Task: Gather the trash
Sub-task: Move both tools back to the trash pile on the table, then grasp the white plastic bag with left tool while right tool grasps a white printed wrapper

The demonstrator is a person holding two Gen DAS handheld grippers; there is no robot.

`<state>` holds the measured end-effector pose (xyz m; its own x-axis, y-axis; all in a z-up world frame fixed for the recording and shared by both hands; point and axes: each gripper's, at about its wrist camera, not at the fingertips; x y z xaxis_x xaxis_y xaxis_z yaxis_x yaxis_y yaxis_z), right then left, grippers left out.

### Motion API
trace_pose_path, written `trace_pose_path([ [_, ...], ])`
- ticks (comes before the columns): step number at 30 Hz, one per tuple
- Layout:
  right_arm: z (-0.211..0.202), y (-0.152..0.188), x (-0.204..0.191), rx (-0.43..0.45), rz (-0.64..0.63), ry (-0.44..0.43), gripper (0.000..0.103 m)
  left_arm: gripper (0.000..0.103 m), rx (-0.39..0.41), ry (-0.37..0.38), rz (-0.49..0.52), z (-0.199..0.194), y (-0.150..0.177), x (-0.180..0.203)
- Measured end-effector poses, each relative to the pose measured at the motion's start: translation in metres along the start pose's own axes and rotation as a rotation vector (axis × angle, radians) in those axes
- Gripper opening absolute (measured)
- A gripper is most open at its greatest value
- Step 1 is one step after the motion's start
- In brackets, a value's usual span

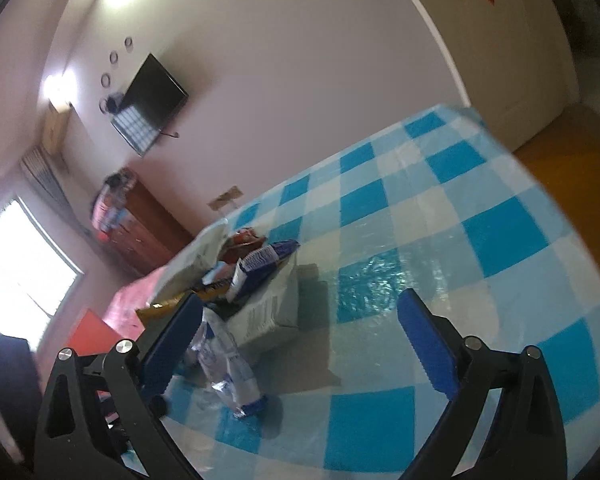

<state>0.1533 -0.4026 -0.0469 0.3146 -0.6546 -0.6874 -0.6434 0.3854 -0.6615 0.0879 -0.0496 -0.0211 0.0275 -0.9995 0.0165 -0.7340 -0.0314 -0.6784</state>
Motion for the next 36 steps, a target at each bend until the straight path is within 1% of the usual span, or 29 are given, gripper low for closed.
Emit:
trace_pose_path([
  [1,0.002,-0.002,0.004,-0.005,0.023,-0.035,0.084,0.081,-0.018,0.014,-0.015,0.005,-0.001,0.004],
  [2,0.005,-0.004,0.007,-0.012,0.045,-0.062,0.079,0.081,-0.031,0.026,-0.030,0.009,-0.002,0.008],
  [3,0.007,-0.005,0.010,-0.019,0.063,-0.081,0.076,0.081,-0.042,0.034,-0.044,0.012,-0.003,0.010],
  [5,0.013,-0.006,0.016,-0.041,0.106,-0.135,0.075,0.080,-0.061,0.034,-0.074,0.020,-0.006,0.015],
  [7,0.018,-0.007,0.020,-0.059,0.135,-0.172,0.067,0.080,-0.069,0.036,-0.100,0.025,-0.009,0.017],
  [10,0.024,-0.008,0.022,-0.083,0.160,-0.217,0.066,0.080,-0.079,0.032,-0.122,0.033,-0.012,0.022],
  [14,0.031,-0.007,0.020,-0.117,0.156,-0.220,0.064,0.080,-0.103,0.003,-0.119,0.045,-0.011,0.028],
  [15,0.034,-0.007,0.021,-0.125,0.159,-0.218,0.062,0.080,-0.108,0.000,-0.126,0.048,-0.011,0.028],
  [17,0.038,-0.006,0.023,-0.139,0.169,-0.218,0.058,0.072,-0.122,-0.004,-0.140,0.054,-0.010,0.029],
  [19,0.042,-0.006,0.025,-0.149,0.176,-0.214,0.055,0.067,-0.124,-0.006,-0.141,0.057,-0.012,0.029],
  [24,0.052,-0.005,0.025,-0.183,0.178,-0.210,0.055,0.059,-0.130,-0.008,-0.150,0.063,-0.013,0.027],
  [25,0.054,-0.005,0.024,-0.191,0.172,-0.206,0.055,0.057,-0.131,-0.007,-0.149,0.063,-0.012,0.027],
  [26,0.056,-0.004,0.023,-0.204,0.164,-0.199,0.055,0.051,-0.129,-0.008,-0.152,0.063,-0.011,0.027],
  [28,0.061,-0.001,0.022,-0.226,0.154,-0.192,0.056,0.048,-0.126,0.001,-0.166,0.062,-0.008,0.024],
  [30,0.064,0.001,0.020,-0.237,0.149,-0.204,0.056,0.039,-0.122,0.005,-0.177,0.063,-0.006,0.021],
  [31,0.066,0.003,0.019,-0.245,0.146,-0.212,0.056,0.029,-0.120,-0.002,-0.179,0.063,-0.005,0.019],
  [32,0.067,0.004,0.019,-0.246,0.144,-0.212,0.056,0.026,-0.123,0.003,-0.188,0.063,-0.005,0.015],
  [34,0.067,0.005,0.019,-0.242,0.146,-0.220,0.056,0.026,-0.132,0.040,-0.207,0.064,-0.004,0.009],
  [36,0.067,0.005,0.020,-0.233,0.149,-0.228,0.056,0.025,-0.131,0.044,-0.201,0.063,-0.004,0.007],
])
Point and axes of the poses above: each gripper's, at about its wrist camera, not at the fingertips, and z roughly the way its jaws point, x to its right, y to its underside, and after that the axes turned 14 degrees about -y, right-handed
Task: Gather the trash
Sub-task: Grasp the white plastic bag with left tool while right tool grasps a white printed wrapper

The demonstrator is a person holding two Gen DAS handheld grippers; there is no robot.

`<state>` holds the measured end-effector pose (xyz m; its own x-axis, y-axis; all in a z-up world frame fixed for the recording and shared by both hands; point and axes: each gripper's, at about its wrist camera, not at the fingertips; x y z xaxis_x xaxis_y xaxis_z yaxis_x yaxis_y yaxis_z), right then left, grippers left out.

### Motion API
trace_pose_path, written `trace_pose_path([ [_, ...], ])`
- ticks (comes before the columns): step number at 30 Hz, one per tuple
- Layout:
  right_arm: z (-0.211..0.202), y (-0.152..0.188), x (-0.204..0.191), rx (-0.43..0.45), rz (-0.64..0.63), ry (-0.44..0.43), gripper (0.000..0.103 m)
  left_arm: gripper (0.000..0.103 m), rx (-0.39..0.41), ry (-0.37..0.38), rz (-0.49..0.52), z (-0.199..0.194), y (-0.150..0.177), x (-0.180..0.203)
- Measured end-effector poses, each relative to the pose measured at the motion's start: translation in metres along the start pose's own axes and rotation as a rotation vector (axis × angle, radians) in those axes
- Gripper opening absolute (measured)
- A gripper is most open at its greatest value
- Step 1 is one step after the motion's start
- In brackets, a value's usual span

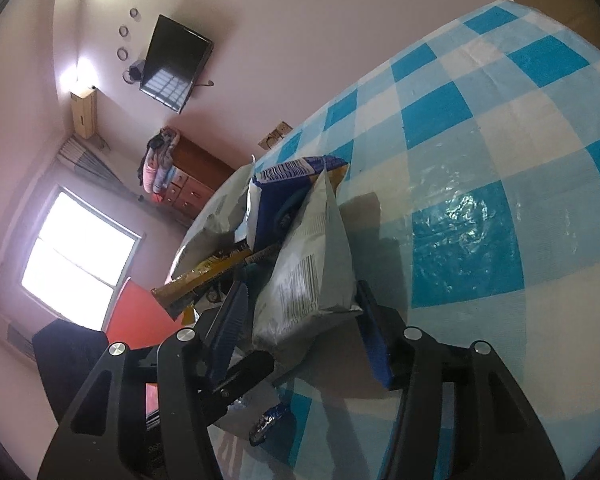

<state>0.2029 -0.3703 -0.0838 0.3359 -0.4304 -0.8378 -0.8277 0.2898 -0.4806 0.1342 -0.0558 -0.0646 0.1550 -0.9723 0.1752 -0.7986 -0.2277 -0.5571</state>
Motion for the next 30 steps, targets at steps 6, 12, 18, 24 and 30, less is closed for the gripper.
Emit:
trace_pose_path([
  [6,0.006,0.002,-0.005,-0.013,-0.014,0.009,0.056,0.021,0.019,0.012,0.045,-0.009,0.002,-0.008],
  [12,0.010,0.002,-0.009,-0.026,-0.029,0.047,0.056,0.019,0.035,0.020,0.055,-0.021,0.002,-0.030],
  [18,0.017,0.006,-0.017,-0.043,-0.081,0.142,0.056,0.019,0.054,0.006,0.090,-0.030,0.002,-0.045],
  [24,0.017,0.007,-0.019,-0.023,-0.091,0.179,0.045,0.019,0.077,-0.008,0.101,-0.042,0.004,-0.064],
  [30,0.016,0.014,-0.030,0.003,-0.152,0.206,0.039,0.019,0.106,-0.024,0.103,-0.057,0.006,-0.089],
])
Point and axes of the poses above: each gripper's, at about its wrist camera, not at the fingertips, and z roughly the way its jaws point, x to its right, y to its underside, and after that the axes turned 14 degrees about -y, right-handed
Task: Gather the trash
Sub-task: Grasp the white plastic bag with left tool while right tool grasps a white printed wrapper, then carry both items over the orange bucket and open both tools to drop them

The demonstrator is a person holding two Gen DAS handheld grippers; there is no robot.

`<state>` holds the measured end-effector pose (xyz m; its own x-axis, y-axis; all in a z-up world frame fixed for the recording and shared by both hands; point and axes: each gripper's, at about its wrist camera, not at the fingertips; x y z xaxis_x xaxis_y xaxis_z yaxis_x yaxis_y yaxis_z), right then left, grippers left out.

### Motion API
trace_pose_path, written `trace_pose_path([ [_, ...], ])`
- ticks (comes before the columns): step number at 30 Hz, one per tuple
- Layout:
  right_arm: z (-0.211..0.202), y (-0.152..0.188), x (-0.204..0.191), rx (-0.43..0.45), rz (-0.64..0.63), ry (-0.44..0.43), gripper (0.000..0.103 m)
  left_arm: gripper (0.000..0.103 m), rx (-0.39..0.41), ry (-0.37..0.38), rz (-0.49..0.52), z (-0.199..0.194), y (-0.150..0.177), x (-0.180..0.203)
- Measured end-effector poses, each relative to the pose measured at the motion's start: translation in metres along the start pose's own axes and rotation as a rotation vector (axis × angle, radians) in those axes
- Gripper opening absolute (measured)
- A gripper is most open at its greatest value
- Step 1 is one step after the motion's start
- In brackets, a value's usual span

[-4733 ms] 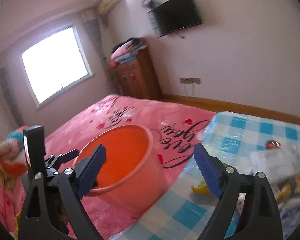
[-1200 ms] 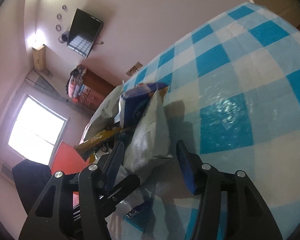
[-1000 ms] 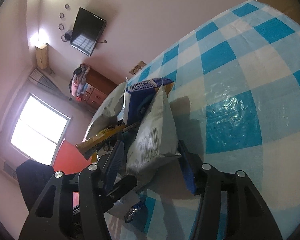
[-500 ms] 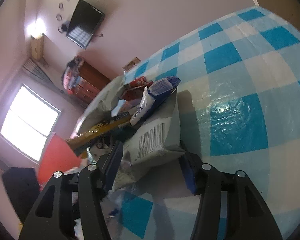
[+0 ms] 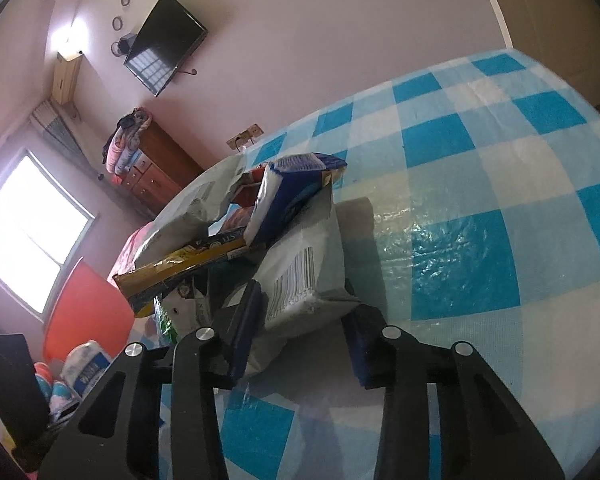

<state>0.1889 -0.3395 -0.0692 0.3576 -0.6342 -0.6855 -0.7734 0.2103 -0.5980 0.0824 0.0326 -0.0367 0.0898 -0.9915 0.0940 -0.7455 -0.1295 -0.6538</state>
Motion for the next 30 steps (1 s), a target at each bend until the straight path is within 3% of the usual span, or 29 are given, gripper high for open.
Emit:
trace_pose_path([
  [9,-0.025,0.016,0.001,0.064,0.065,-0.014,0.026,0.019,0.030,-0.001,0.005,-0.016,0.006,-0.028],
  [23,-0.081,0.028,-0.062,0.125,-0.079,0.120,0.016,0.019,0.070,0.058,0.018,-0.026,0.003,-0.040],
  [30,-0.091,0.017,-0.093,0.156,-0.130,0.117,0.015,0.019,0.118,0.070,0.022,-0.042,-0.008,-0.049],
])
Point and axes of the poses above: each gripper's, at about its wrist camera, not at the fingertips, and z roughly the way its jaws point, x to its right, y to its underside, and after that the axes turned 14 degrees about -y, right-handed
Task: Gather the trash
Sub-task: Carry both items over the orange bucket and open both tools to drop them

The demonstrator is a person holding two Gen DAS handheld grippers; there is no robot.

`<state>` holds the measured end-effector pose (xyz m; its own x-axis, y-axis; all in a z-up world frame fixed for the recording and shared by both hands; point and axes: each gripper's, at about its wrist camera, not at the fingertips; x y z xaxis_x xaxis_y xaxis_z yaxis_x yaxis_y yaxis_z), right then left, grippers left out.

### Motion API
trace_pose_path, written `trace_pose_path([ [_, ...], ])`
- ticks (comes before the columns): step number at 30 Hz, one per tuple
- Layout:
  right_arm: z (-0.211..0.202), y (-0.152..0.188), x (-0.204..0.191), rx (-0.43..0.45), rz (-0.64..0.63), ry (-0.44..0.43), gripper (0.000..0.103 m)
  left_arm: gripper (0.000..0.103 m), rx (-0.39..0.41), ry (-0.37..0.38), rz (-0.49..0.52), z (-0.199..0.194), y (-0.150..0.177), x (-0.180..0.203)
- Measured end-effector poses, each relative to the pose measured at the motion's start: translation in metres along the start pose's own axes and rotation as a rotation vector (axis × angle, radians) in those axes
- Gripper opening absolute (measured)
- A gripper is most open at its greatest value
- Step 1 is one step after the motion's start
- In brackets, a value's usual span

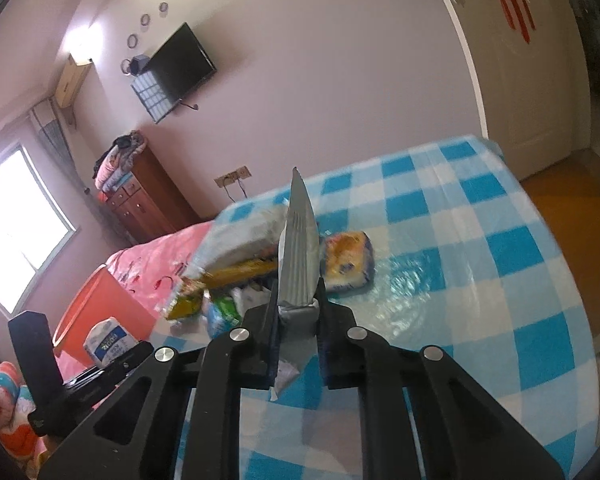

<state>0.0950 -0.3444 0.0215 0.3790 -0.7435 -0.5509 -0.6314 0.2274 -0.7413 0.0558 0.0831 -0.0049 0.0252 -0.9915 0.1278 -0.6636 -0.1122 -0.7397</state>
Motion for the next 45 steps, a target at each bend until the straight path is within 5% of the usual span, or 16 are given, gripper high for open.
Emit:
trace_pose_path([
  [12,0.017,-0.051,-0.105,0.042,-0.144,-0.198,0.015,0.019,0.124,-0.036,-0.035,-0.050,-0.045,-0.036],
  [25,0.126,-0.057,-0.258,-0.081,-0.301,-0.513,0.015,0.019,0.231,-0.315,-0.159,-0.105,-0.070,-0.140],
  [33,0.188,-0.034,-0.295,-0.184,-0.307,-0.556,0.015,0.019,0.188,-0.420,-0.205,-0.093,-0.064,-0.184],
  [45,0.239,-0.002,-0.288,-0.317,-0.284,-0.519,0.016,0.019,0.118,-0.449,-0.223,-0.065,-0.056,-0.199],
])
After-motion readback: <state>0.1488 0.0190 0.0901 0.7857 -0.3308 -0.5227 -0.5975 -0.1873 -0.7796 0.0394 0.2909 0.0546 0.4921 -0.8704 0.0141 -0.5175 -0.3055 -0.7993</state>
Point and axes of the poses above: each gripper's, at about its wrist camera, not at the fingertips, and z roughly the way its jaws point, x to its right, y to its underside, and after that the axes turned 14 degrees about -y, right-handed
